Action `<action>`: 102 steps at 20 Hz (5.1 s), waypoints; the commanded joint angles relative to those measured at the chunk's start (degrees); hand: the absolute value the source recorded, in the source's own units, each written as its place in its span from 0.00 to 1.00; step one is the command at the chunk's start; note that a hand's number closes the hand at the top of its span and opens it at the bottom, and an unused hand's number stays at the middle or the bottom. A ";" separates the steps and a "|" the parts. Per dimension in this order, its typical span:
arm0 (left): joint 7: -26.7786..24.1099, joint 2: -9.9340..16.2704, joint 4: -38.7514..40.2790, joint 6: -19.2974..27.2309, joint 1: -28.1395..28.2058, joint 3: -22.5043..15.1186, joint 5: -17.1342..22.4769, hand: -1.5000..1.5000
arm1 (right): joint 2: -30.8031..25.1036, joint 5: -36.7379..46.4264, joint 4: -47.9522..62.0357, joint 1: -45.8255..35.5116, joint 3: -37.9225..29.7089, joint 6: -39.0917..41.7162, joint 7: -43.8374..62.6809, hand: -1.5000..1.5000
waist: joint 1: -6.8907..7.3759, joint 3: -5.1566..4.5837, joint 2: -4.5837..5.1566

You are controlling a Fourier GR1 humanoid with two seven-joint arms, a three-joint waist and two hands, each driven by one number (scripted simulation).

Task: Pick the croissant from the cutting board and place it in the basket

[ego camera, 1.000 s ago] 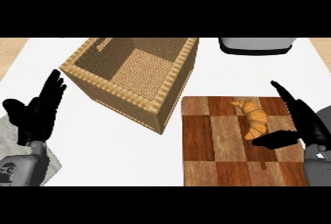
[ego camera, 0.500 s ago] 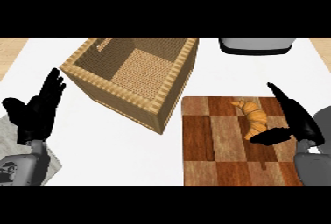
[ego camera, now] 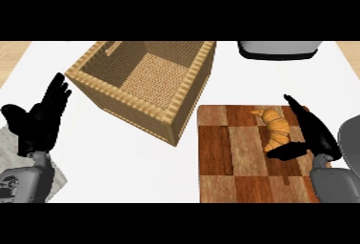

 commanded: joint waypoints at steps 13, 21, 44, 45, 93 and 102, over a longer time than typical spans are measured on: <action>0.20 -1.80 0.03 0.26 -0.37 0.12 -1.78 0.50 | 1.22 0.40 11.25 -4.33 2.58 4.30 -7.69 1.00 | 0.25 0.06 0.06; -0.86 -2.95 0.90 -1.72 -2.30 -2.33 -1.77 0.50 | 13.51 6.13 7.73 -5.56 20.02 -1.83 0.44 1.00 | 5.47 0.11 0.75; -0.98 -5.09 4.40 -1.91 -5.79 -5.43 -3.34 0.50 | 14.08 -5.18 -4.43 -20.34 48.90 -47.65 20.05 1.00 | 9.44 -0.12 0.16; -0.11 -5.00 3.88 -2.31 -6.13 -5.43 -2.88 0.50 | 14.09 -4.77 -3.71 -21.56 49.92 -49.31 22.49 1.00 | 9.51 -0.15 -0.09; -1.24 -3.42 5.89 -2.98 -7.88 -2.57 -1.86 0.50 | 14.09 -19.90 45.70 -73.48 47.90 -60.42 52.45 1.00 | 7.95 -0.20 1.47; -1.66 -3.17 7.11 -2.19 -8.11 -1.71 -2.20 0.50 | 14.10 -13.33 54.60 -76.91 63.07 -42.20 43.86 1.00 | 6.47 -0.49 1.48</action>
